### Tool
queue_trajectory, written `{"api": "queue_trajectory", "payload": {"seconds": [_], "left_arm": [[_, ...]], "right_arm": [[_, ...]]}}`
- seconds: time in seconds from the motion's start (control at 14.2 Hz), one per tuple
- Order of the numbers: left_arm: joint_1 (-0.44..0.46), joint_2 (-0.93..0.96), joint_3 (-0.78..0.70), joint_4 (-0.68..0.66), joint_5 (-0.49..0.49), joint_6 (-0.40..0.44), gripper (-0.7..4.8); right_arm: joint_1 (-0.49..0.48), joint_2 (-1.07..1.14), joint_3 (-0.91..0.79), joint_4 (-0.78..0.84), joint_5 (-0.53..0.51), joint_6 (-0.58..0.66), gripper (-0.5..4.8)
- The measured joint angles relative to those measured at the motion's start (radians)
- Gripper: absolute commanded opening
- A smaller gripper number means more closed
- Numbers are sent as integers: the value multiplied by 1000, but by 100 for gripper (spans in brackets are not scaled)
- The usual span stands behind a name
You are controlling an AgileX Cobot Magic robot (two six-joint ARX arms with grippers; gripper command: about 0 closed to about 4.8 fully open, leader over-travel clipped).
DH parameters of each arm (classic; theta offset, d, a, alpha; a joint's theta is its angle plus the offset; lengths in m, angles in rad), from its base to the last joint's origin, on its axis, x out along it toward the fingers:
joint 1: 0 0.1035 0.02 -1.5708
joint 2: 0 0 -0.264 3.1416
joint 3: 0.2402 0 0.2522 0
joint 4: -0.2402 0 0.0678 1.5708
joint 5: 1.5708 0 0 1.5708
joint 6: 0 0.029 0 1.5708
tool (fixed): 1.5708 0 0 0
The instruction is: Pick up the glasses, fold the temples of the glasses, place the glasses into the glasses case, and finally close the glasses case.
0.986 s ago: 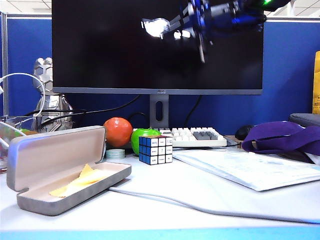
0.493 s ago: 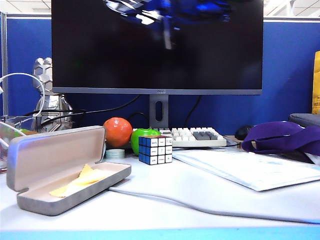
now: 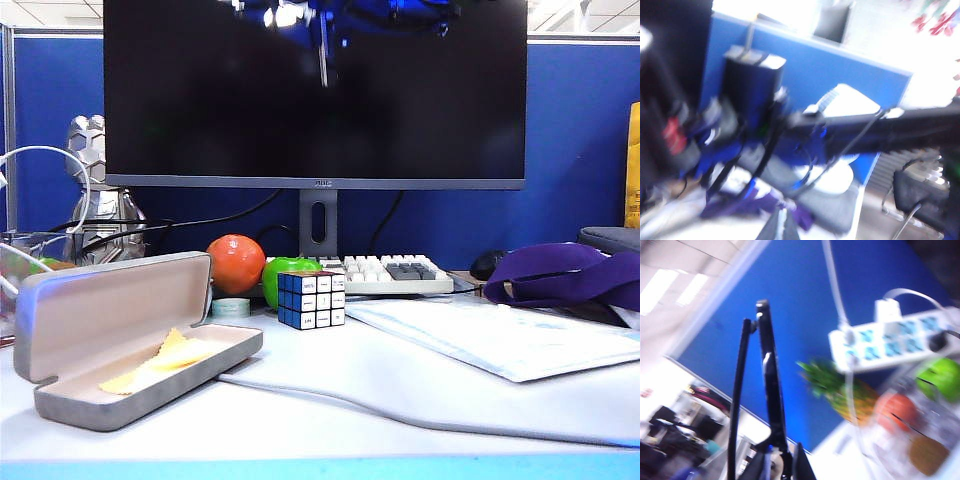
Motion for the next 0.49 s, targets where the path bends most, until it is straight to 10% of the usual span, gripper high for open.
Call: {"api": "queue_trajectory", "payload": {"seconds": [0.49], "left_arm": [[0, 76, 0, 65, -135, 29, -5]], "right_arm": [[42, -1, 0, 104, -35, 104, -5]]}}
